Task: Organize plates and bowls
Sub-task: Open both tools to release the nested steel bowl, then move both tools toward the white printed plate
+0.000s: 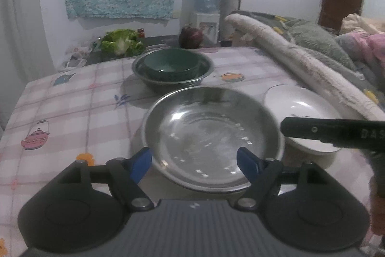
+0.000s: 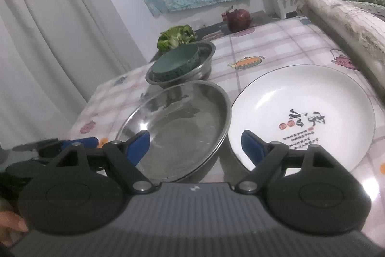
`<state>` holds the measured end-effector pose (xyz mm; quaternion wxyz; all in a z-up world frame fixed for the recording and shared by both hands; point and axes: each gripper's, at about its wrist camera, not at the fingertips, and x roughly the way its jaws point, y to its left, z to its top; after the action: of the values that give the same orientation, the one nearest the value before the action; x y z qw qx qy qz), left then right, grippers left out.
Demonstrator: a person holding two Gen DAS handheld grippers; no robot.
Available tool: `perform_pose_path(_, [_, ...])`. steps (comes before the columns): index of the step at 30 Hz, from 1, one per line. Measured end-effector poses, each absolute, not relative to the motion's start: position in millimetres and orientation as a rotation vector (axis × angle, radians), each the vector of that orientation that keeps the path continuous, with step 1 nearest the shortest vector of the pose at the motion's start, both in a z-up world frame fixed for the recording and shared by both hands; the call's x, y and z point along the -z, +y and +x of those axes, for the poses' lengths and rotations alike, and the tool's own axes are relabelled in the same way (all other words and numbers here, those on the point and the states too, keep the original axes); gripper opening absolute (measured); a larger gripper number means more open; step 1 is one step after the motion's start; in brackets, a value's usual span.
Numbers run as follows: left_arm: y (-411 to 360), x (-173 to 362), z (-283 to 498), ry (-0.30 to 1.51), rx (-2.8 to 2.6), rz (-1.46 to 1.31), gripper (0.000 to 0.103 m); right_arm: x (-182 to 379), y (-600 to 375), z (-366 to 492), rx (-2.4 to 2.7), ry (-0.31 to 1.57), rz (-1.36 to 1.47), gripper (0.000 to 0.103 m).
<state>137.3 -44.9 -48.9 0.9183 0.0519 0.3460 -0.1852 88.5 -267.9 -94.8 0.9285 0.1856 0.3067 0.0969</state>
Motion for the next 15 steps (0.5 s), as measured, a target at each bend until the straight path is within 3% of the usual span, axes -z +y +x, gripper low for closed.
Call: perform_pose_path(15, [-102.7,49.0,106.7,0.711,0.510,-0.032,0.084,90.6,-337.7,42.3,-0.107,0.562,0.424,0.084])
